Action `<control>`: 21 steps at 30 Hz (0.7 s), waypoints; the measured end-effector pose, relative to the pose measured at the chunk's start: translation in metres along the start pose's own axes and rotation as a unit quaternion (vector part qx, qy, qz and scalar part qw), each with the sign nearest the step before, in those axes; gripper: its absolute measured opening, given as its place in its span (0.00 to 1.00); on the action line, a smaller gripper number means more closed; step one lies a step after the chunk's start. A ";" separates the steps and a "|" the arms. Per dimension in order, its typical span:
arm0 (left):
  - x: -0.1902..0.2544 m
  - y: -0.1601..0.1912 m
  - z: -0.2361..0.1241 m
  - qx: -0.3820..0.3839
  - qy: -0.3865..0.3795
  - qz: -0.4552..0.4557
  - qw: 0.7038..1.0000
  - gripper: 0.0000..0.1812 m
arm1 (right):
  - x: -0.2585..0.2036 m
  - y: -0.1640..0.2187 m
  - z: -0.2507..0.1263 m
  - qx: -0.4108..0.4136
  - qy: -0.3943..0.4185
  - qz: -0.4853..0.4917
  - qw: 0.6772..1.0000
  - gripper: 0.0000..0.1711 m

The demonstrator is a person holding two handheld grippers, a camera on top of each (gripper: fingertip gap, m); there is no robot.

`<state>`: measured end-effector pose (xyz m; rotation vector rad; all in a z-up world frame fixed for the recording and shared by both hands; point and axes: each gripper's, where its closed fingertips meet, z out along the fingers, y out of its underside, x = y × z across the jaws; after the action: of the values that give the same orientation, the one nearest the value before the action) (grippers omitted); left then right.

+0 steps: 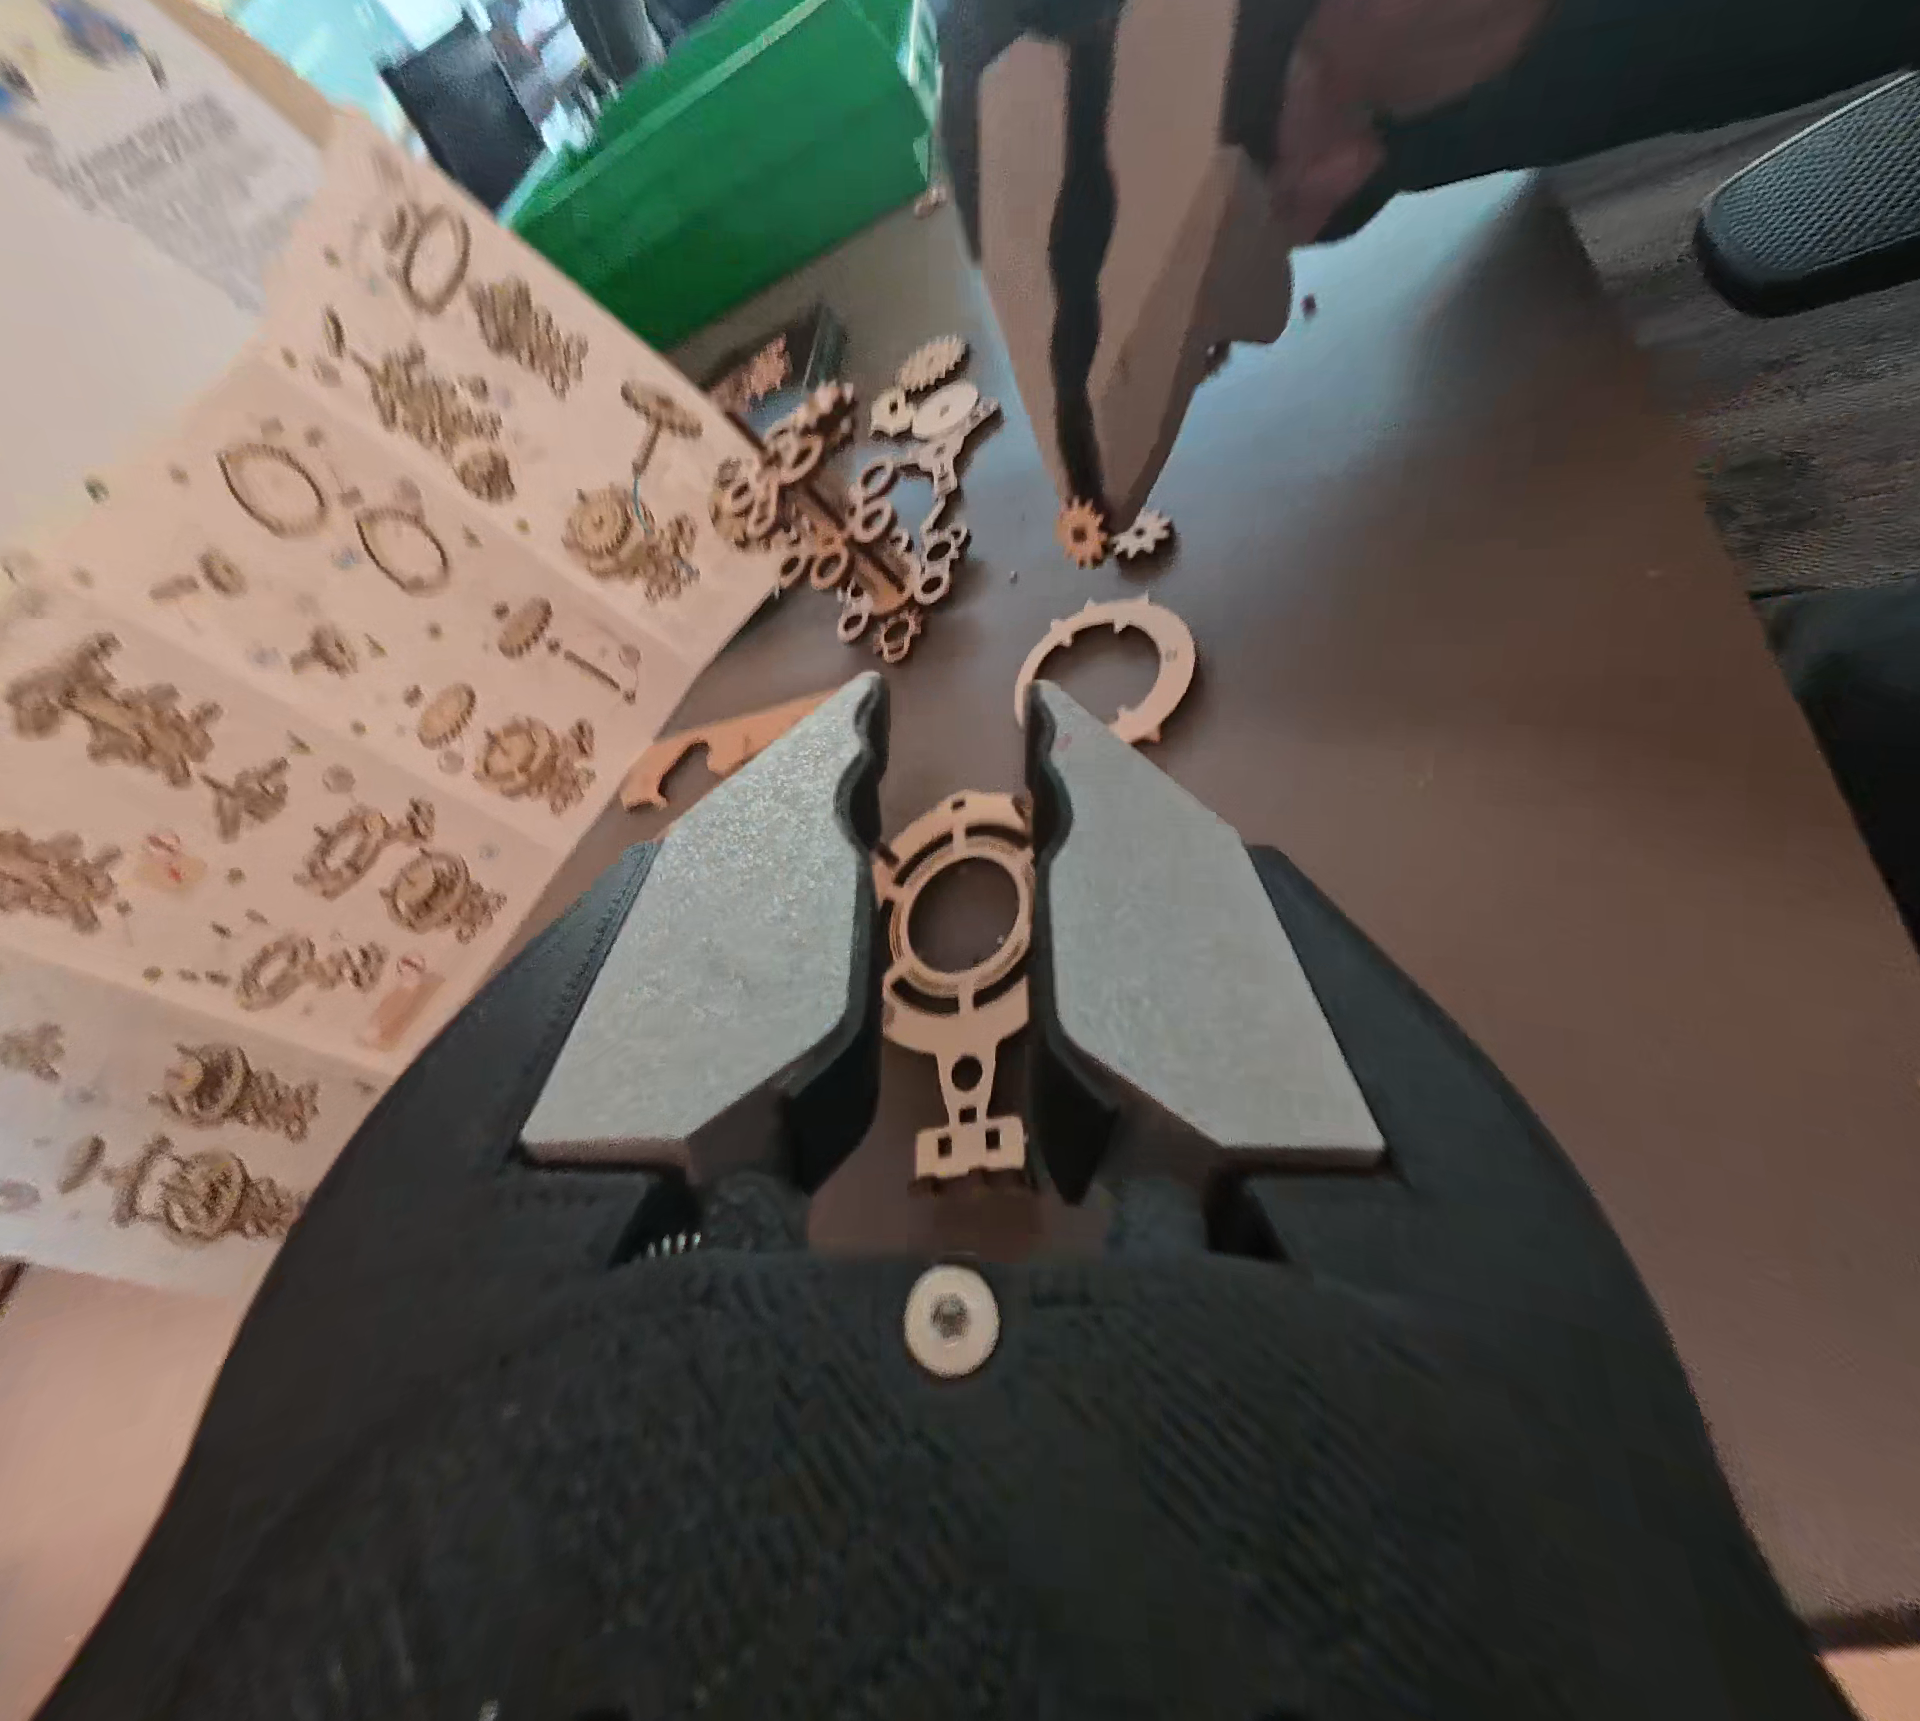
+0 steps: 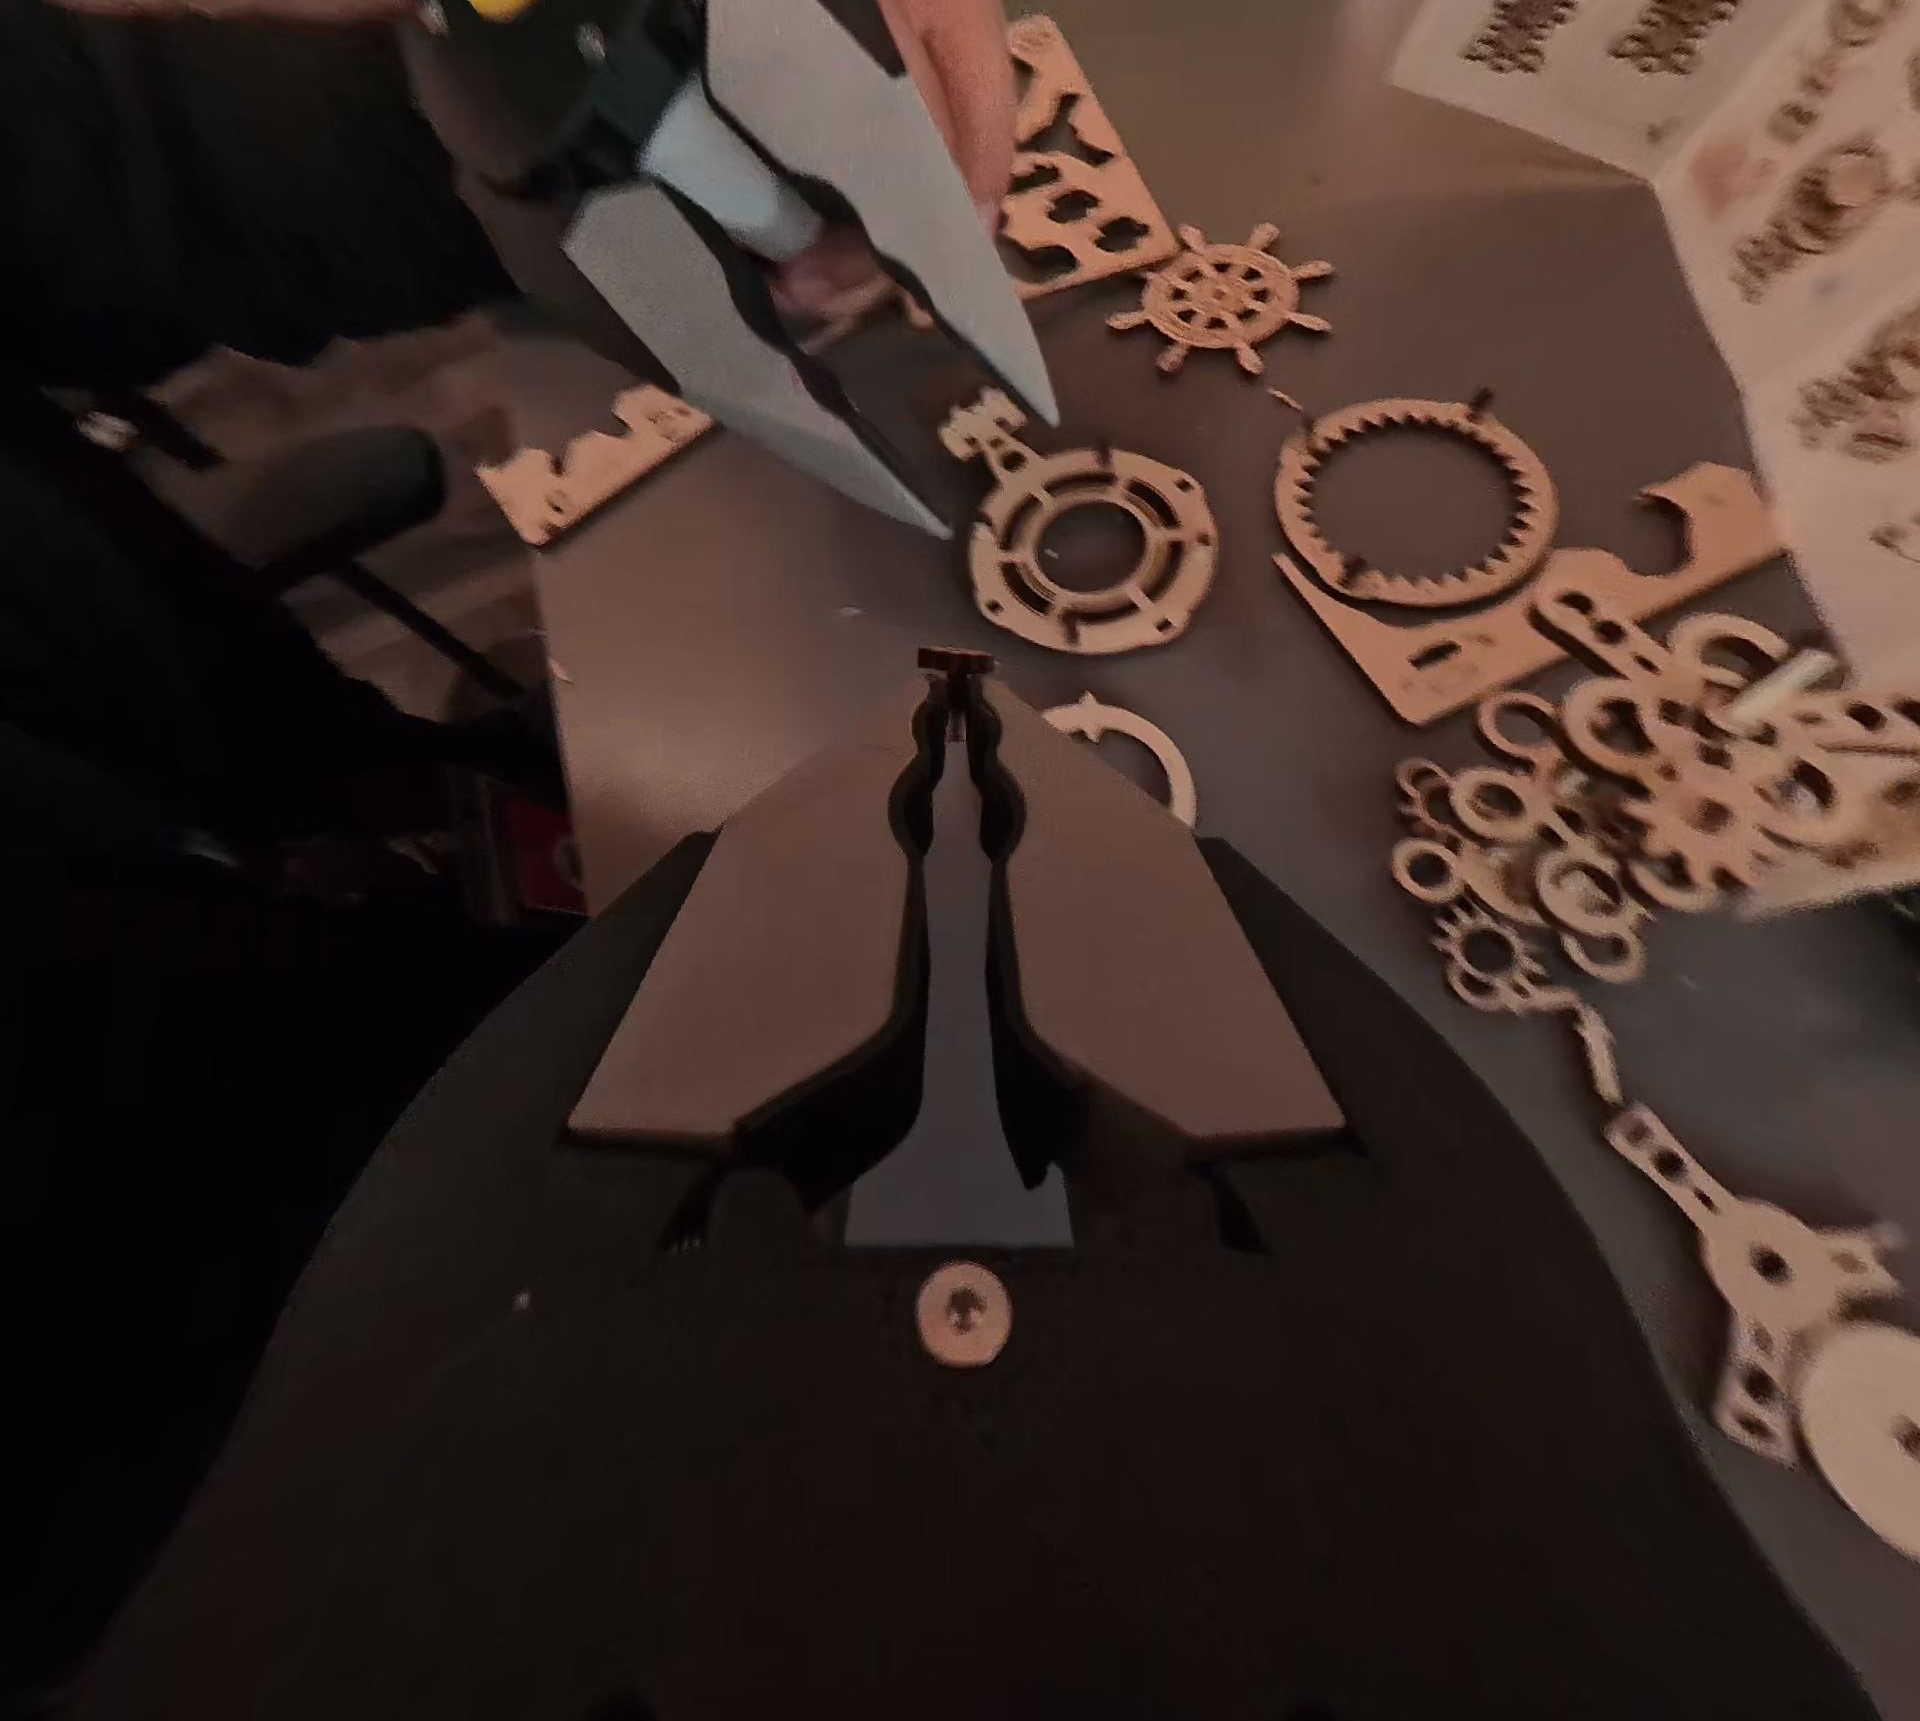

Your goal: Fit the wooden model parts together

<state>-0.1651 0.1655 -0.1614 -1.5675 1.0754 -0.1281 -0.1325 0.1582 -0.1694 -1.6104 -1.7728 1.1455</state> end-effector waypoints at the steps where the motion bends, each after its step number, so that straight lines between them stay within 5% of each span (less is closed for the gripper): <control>1: 0.003 -0.006 -0.001 0.015 -0.003 0.020 1.000 0.12 | -0.003 -0.004 0.002 0.005 -0.023 0.011 1.000 0.00; 21: 0.032 -0.012 -0.003 0.059 -0.011 0.201 0.978 0.11 | -0.025 -0.005 0.022 -0.070 -0.222 0.149 0.961 0.00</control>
<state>-0.1419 0.1408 -0.1653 -1.2163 1.3211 0.0985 -0.1482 0.1289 -0.1725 -1.8596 -1.9616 1.6629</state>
